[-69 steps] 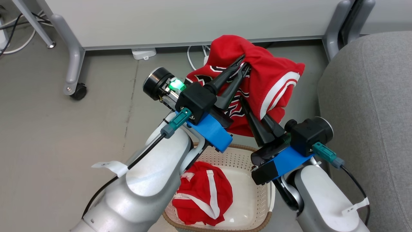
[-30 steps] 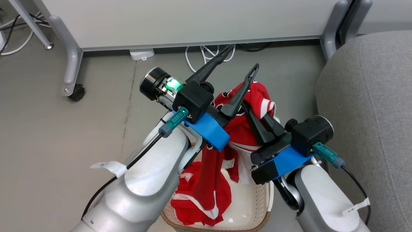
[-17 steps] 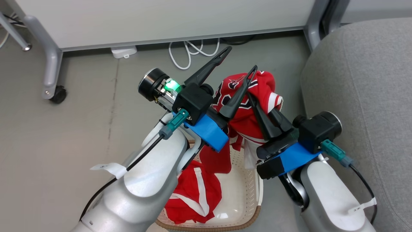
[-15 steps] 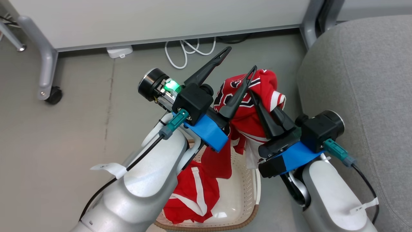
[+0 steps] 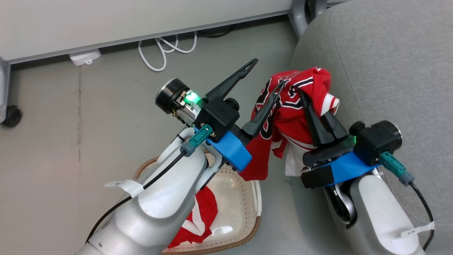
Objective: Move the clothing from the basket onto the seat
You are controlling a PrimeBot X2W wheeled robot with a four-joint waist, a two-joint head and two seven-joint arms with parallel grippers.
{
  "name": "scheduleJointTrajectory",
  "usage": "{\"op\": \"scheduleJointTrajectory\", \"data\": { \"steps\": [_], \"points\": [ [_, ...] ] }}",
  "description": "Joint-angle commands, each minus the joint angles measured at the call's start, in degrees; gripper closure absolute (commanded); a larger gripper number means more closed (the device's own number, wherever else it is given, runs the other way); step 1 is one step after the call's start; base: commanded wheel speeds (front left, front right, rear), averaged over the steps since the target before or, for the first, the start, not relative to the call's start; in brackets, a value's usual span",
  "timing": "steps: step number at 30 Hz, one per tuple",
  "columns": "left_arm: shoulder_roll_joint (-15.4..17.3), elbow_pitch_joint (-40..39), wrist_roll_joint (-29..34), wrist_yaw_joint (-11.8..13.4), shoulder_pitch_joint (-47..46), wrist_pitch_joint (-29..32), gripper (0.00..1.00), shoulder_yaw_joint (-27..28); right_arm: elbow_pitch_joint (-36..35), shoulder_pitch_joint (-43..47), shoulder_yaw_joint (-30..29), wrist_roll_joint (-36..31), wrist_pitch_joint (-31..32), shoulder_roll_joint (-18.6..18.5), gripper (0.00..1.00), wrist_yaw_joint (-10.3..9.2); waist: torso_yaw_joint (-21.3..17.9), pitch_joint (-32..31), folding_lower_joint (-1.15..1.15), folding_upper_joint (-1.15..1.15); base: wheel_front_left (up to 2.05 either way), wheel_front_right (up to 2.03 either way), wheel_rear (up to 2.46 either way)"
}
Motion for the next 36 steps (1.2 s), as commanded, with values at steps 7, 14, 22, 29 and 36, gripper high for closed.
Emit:
{"op": "scheduleJointTrajectory", "data": {
  "steps": [7, 14, 22, 29, 36],
  "points": [
    [0.61, 0.52, -0.33, -0.06, -1.46, -0.16, 0.0, -1.48, -1.58, 1.44, -2.59, -0.07, -0.22, -0.12, 1.0, 0.03, -4.45, 1.93, 0.0, 0.0, 0.0, 0.0, 0.0],
    [0.75, 0.88, -0.53, -0.06, -1.78, -0.16, 0.0, -3.24, -2.6, 2.57, -4.5, -0.26, -0.22, -0.12, 1.0, 0.03, -7.46, 2.84, 0.0, 0.0, 0.0, 0.0, 0.0],
    [0.7, 1.34, -0.83, -0.06, -2.11, -0.16, 0.0, -4.72, -3.48, 4.22, -6.76, 0.02, -0.23, -0.12, 1.0, 0.03, -9.92, 3.15, 0.0, 0.0, 0.0, 0.0, 0.0],
    [0.69, 1.42, -0.96, -0.06, -2.24, -0.16, 0.0, -4.99, -4.96, 4.32, -7.64, -0.61, -0.22, -0.12, 1.0, 0.03, -10.19, 3.24, 0.0, 0.0, 0.0, 0.0, 0.0],
    [1.23, 0.97, -0.9, -0.04, -2.82, -0.16, 0.0, -4.11, -8.02, -0.59, -11.04, -3.94, -0.22, -0.12, 1.0, 0.03, -9.31, 4.93, 0.0, 0.0, 0.0, 0.0, 0.0]
  ]
}}
